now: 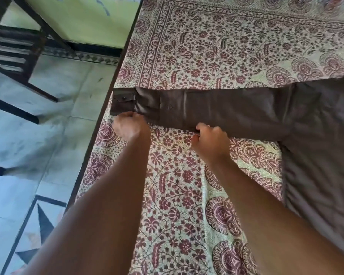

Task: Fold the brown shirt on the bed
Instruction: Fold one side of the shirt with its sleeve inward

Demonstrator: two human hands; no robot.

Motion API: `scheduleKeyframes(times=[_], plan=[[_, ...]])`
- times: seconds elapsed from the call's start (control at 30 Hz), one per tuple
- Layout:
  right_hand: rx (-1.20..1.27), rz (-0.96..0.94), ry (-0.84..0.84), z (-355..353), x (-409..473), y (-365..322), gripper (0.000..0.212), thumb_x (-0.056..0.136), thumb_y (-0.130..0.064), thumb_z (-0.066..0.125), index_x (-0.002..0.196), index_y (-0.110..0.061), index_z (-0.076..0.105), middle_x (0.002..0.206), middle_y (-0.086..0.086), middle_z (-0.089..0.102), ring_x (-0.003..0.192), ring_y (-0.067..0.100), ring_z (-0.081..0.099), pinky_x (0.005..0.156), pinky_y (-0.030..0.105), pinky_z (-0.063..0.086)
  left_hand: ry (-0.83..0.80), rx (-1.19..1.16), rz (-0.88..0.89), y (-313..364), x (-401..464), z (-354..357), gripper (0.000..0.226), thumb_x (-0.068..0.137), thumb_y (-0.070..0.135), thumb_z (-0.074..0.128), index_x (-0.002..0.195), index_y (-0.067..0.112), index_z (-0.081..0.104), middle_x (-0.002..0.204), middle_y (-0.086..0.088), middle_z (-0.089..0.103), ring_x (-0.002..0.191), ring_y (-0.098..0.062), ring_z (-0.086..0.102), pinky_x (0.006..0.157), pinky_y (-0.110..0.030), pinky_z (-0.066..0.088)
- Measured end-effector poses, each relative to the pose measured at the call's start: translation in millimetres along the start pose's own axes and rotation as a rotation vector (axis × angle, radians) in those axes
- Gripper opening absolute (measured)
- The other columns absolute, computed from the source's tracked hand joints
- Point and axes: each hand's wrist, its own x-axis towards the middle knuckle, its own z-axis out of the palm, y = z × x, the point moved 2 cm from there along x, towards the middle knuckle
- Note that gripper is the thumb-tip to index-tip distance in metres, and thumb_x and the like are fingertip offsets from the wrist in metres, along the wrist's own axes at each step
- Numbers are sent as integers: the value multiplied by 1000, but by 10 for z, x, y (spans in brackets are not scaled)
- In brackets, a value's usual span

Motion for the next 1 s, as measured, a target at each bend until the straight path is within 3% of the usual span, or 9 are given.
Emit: scheduleKeyframes(times=[0.07, 0.2, 0.3, 0.43, 0.57, 0.7, 0.77, 0.9, 1.0], plan=[[24, 16, -27, -38, 61, 27, 22, 93, -24, 57, 107, -15, 70, 92, 15, 73, 89, 41, 71, 75, 43, 59, 9, 120, 55, 37, -22, 51, 18, 92, -4, 66, 100, 10, 74, 99, -5, 69, 74, -7, 59, 65, -14, 51], [196, 108, -83, -193, 280, 130, 29, 95, -40, 62, 88, -15, 74, 76, 6, 74, 76, 34, 74, 68, 39, 61, -132, 156, 305, 177, -368, 172, 15, 89, 6, 76, 93, 21, 78, 108, -5, 75, 90, -12, 71, 77, -15, 58], [680, 237, -62, -444, 435, 216, 59, 99, -64, 53, 82, -11, 73, 79, 7, 77, 71, 26, 75, 67, 39, 61, -345, 148, 539, 177, -815, 248, 18, 86, 4, 79, 98, 15, 73, 97, 2, 76, 78, 2, 70, 70, -2, 52], [1122, 440, -150, -707, 596, 455, 68, 80, -81, 63, 101, -17, 77, 96, 3, 79, 84, 18, 78, 62, 28, 59, -634, 190, 797, -50, -1366, 393, 33, 82, 3, 83, 104, 16, 61, 99, 5, 75, 86, -1, 74, 78, -13, 60], [1132, 547, -24, -760, 597, 898, 37, 74, -37, 82, 89, -4, 73, 89, 20, 77, 86, 36, 77, 59, 45, 65, -842, 313, 909, -260, -1813, 575, 55, 84, 0, 79, 128, 10, 48, 107, 3, 69, 100, -9, 70, 90, -30, 60], [1161, 607, 120, -900, 458, 1537, 35, 66, -27, 70, 91, -1, 68, 90, 18, 75, 92, 44, 72, 68, 56, 61, -671, 786, 1188, -420, -1961, 729, 88, 74, 34, 85, 150, 23, 40, 158, -7, 43, 145, -30, 41, 118, -57, 36], [1318, 641, 117, -1086, 326, 1883, 13, 78, -11, 70, 90, -7, 70, 89, 13, 73, 98, 42, 72, 78, 54, 60, -646, 940, 1126, -472, -1939, 826, 96, 76, 30, 80, 160, 22, 32, 171, -4, 25, 157, -30, 24, 126, -57, 22], [1401, 603, 200, -1469, 91, 2823, 20, 92, 6, 65, 90, -14, 71, 82, 3, 76, 82, 23, 77, 72, 48, 63, -649, 905, 936, -492, -2044, 990, 94, 80, 5, 61, 164, 25, 25, 175, -4, 13, 160, -31, 13, 128, -53, 13], [1345, 638, 318, -1760, -50, 3636, 21, 92, 4, 68, 89, -16, 69, 85, 1, 73, 80, 18, 74, 70, 45, 63, -744, 885, 997, -571, -2463, 1163, 88, 83, 10, 52, 165, 30, 26, 175, -6, 13, 160, -32, 13, 129, -53, 14]])
